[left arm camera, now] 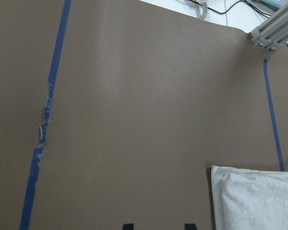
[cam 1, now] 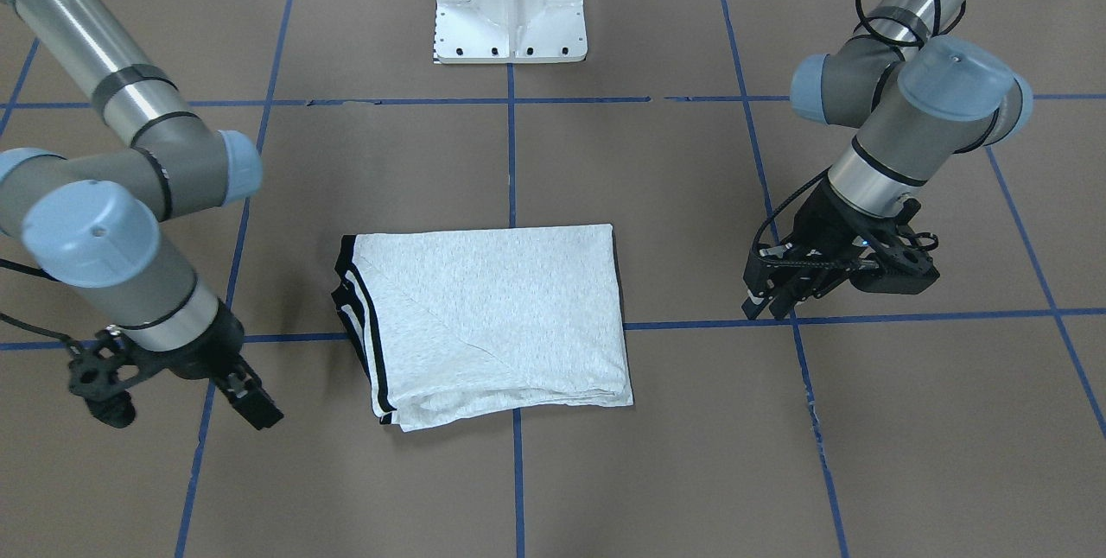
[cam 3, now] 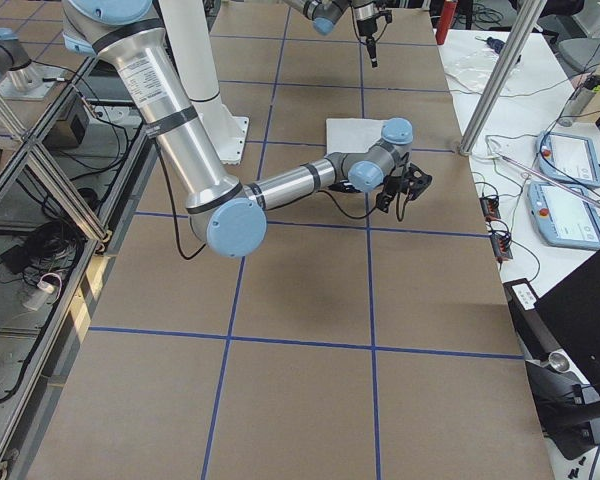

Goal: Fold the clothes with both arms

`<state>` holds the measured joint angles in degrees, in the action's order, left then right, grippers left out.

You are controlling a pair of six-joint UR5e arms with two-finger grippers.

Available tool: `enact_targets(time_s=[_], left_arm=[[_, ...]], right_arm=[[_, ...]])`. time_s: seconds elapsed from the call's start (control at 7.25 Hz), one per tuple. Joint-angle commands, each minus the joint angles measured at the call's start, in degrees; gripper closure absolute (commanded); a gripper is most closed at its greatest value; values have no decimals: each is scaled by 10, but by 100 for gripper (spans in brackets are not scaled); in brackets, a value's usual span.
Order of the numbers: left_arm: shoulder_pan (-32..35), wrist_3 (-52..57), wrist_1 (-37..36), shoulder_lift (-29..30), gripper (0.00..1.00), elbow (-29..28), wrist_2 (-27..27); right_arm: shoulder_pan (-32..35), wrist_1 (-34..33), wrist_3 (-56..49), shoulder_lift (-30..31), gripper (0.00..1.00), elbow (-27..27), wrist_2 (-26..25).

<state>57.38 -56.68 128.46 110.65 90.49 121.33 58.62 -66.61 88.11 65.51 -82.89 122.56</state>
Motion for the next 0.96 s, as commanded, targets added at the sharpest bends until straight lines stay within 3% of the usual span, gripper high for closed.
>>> enact_targets(time_s=[0.0, 0.28, 0.83], left_arm=[[82, 165, -3, -70, 53, 27, 60], [150, 354, -29, -131, 53, 31, 79], [279, 618, -246, -130, 52, 50, 80]], right_arm=[[73, -1, -199, 124, 0, -73, 62], [158, -9, -427, 202, 0, -75, 111], [241, -54, -713, 304, 0, -90, 135]])
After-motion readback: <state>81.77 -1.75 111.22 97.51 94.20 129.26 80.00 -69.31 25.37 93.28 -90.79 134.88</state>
